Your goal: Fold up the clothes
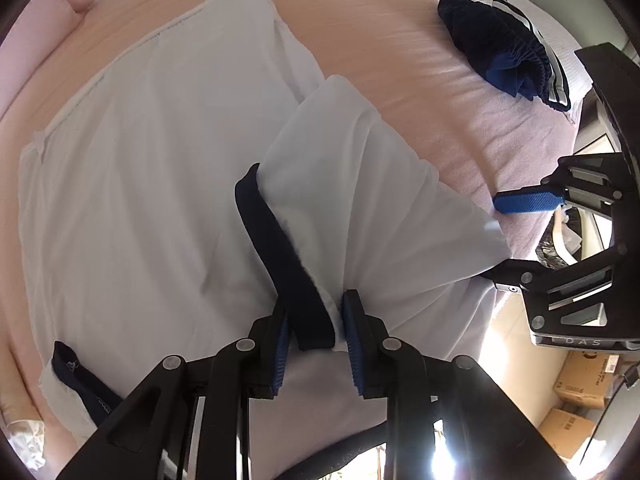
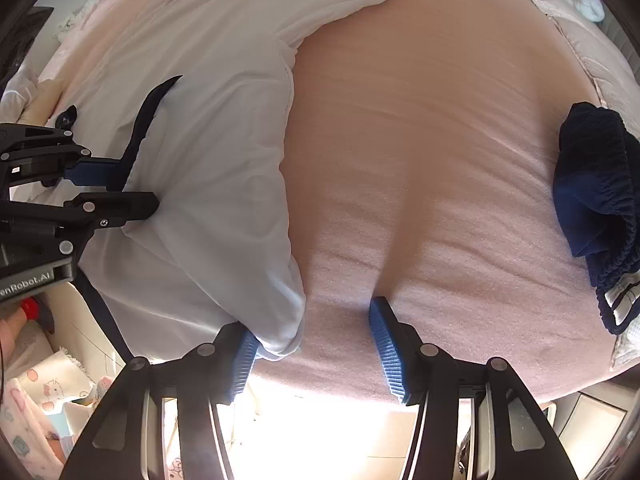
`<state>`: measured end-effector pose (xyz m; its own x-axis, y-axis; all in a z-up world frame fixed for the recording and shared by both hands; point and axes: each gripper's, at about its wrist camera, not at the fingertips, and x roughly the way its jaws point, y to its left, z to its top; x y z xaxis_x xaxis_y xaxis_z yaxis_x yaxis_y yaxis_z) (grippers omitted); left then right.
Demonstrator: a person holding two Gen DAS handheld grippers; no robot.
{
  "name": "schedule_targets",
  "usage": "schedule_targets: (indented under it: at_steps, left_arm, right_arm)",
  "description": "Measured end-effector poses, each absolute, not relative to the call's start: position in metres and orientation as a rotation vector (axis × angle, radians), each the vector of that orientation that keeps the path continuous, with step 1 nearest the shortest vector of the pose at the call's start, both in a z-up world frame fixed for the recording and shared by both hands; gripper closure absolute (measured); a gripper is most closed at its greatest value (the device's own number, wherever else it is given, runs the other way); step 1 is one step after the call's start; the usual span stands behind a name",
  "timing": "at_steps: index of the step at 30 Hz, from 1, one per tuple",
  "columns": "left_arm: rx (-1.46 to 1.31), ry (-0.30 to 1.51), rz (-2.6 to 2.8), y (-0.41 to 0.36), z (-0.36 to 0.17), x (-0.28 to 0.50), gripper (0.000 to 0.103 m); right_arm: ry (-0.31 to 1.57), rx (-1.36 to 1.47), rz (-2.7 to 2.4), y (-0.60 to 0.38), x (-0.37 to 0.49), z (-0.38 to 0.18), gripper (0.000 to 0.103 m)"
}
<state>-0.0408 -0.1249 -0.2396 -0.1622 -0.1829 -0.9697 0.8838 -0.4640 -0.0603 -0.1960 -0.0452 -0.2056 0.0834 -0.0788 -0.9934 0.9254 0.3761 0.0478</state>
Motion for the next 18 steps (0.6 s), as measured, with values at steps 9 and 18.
schedule_targets:
  at_steps: [9, 18]
  left_arm:
    - [1.134, 0.956, -1.722, -0.119, -0.244, -0.020, 0.079]
    - [1.342, 0.617, -1.827, -0.113, -0.206, -0.035, 0.079]
  right_arm:
    - [1.271, 0.933, -0.912, -0.045, -0.208, -0.204, 0.038]
    - [1.313, 0.858, -0.909, -0.035, -0.212, -0.192, 0.036]
